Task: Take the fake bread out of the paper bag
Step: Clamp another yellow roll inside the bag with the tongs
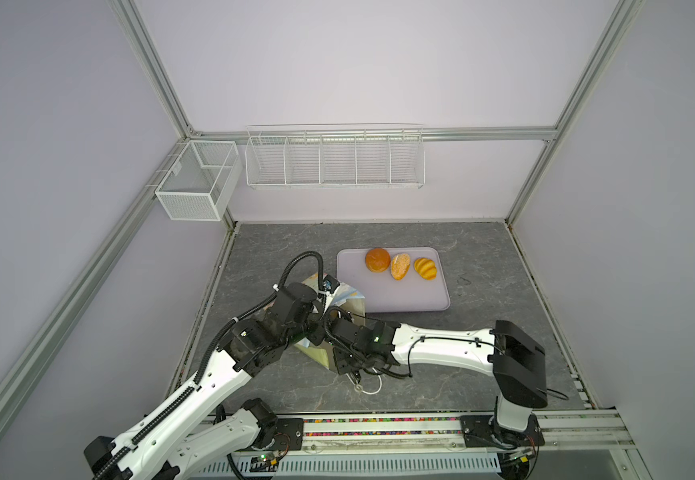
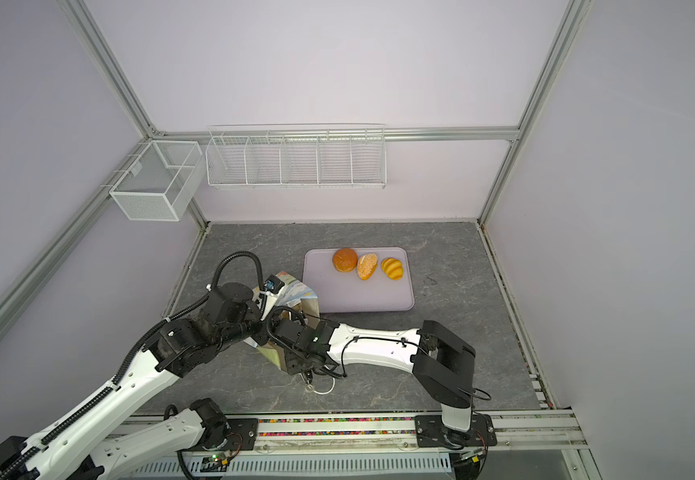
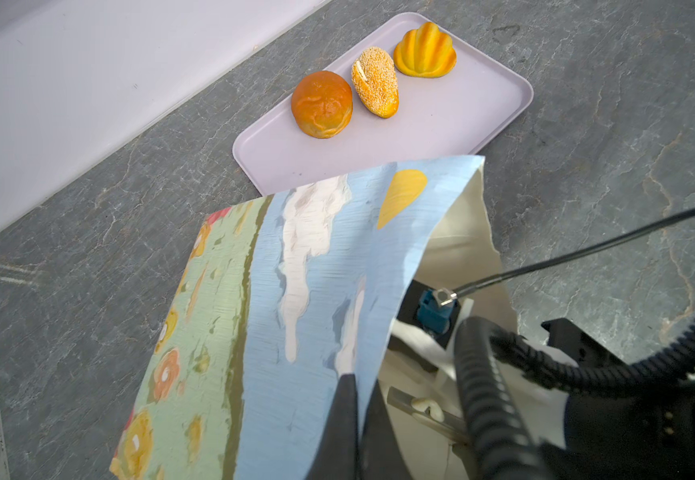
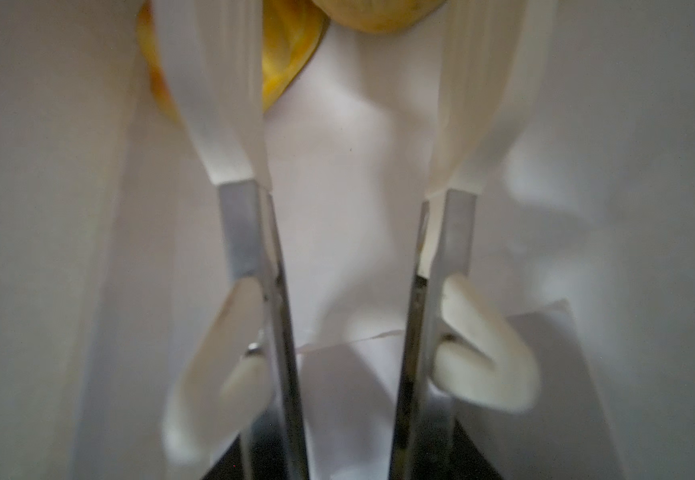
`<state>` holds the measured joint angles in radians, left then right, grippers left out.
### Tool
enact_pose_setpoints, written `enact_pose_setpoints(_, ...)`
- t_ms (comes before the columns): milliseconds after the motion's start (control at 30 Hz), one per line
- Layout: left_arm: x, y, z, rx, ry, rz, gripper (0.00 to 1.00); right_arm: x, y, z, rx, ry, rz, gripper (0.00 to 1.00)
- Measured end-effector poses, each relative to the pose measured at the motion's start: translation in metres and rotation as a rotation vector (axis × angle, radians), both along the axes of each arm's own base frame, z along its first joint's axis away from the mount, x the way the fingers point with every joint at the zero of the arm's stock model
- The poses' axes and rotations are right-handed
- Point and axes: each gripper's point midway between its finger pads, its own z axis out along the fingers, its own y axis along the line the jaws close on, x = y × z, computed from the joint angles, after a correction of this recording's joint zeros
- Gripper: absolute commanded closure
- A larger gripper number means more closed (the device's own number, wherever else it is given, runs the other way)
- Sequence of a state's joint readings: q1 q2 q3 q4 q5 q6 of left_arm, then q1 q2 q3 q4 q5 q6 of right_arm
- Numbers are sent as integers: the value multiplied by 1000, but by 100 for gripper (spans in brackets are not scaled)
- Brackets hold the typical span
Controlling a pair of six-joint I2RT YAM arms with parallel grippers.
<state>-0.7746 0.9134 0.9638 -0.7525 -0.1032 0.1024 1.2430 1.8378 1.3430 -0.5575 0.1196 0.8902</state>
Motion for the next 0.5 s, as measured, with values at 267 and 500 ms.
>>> enact_pose_setpoints(267,0,-1,0,-5,2,1,100,3,-4,-1,-22,-26,7,84)
enact_pose_setpoints(500,1,-4,1,-17,0,-1,100,2,-11,7,-37,-42,17,93)
